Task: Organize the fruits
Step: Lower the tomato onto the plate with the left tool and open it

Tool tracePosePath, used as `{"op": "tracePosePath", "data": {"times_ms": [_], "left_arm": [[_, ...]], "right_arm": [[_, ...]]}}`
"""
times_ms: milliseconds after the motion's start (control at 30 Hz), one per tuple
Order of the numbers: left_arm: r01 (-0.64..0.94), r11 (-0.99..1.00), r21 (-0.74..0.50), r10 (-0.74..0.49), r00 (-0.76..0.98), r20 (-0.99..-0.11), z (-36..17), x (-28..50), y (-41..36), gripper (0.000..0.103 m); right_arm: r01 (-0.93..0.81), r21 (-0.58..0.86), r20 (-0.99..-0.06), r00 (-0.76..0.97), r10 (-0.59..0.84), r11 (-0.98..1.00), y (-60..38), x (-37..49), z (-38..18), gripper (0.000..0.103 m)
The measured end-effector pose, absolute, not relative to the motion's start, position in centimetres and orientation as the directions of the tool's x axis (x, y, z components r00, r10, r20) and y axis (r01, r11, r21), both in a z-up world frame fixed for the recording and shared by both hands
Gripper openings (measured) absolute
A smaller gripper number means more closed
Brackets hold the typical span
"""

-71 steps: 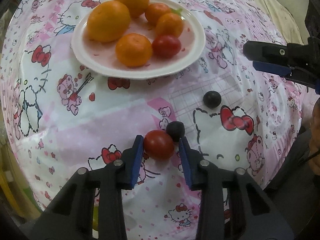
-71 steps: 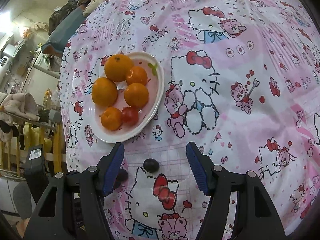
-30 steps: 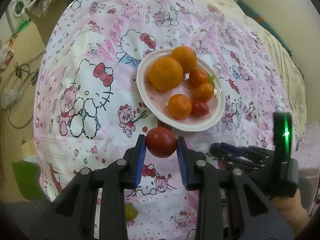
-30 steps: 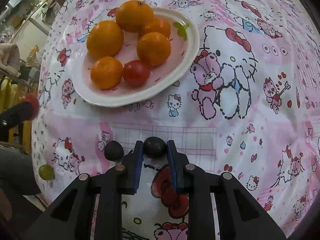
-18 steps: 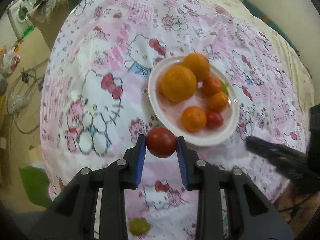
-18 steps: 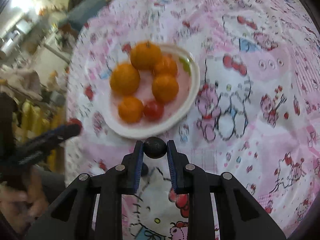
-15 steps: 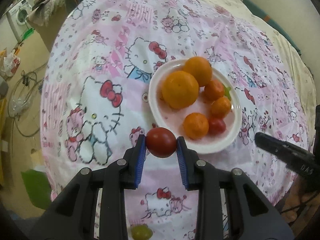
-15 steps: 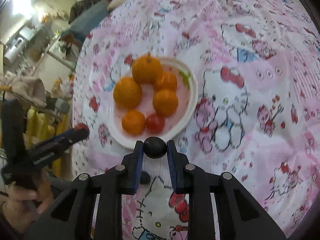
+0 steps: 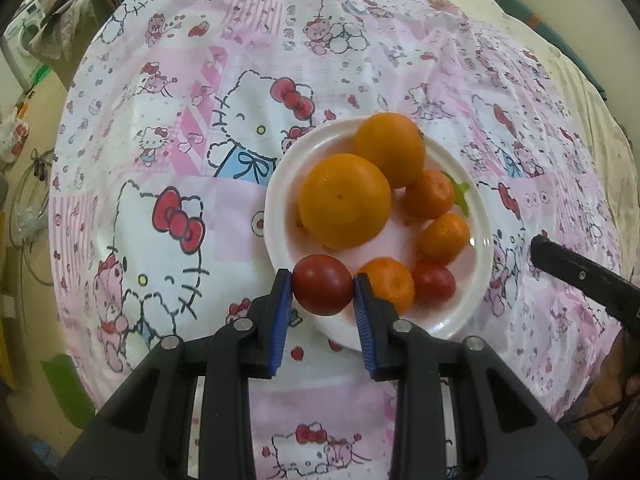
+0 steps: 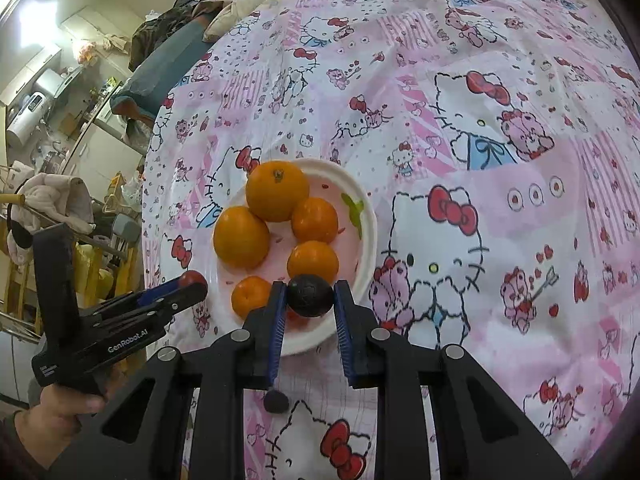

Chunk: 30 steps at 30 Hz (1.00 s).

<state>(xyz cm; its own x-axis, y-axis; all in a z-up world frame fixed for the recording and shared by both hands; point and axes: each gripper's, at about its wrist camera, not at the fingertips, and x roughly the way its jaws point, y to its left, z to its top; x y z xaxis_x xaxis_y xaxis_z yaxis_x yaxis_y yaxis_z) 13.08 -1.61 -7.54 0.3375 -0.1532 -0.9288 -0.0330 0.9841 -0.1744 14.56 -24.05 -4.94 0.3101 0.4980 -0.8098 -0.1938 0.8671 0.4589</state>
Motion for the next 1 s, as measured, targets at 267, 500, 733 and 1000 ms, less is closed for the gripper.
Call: {"op": "tracePosePath", "data": {"times_ms": [267, 500, 733, 1000], "left_arm": [[-0.001, 0.986, -0.166, -0.157, 0.331, -0.93, -8.5, 13.9, -2.0, 0.027], [-0.006, 0.982, -0.186, -0.175, 0.312, -0.934, -9.1, 14.0, -2.2, 0.027], [-0.013, 0.982, -0.186, -0.174, 0.302, -0.937, -9.4, 14.1, -2.4, 0.028], [-0.028, 0.978, -0.208, -0.19, 0.296, -0.936, -9.5, 14.3, -2.4, 0.028]], "right_arm": [[-0.184, 0.455, -0.822, 0.29, 0.49, 0.871, -23.9, 17.2, -6.3, 0.025], [-0.184, 0.456, -0.831, 0.262, 0.49, 0.871, -23.2, 19.0, -7.9, 0.025], [-0.158, 0.473, -0.833, 0.241, 0.499, 0.867, -23.2, 19.4, -8.9, 0.026], [-0.143, 0.473, -0.836, 0.237, 0.494, 0.869, -23.4, 19.5, -9.3, 0.027]]}}
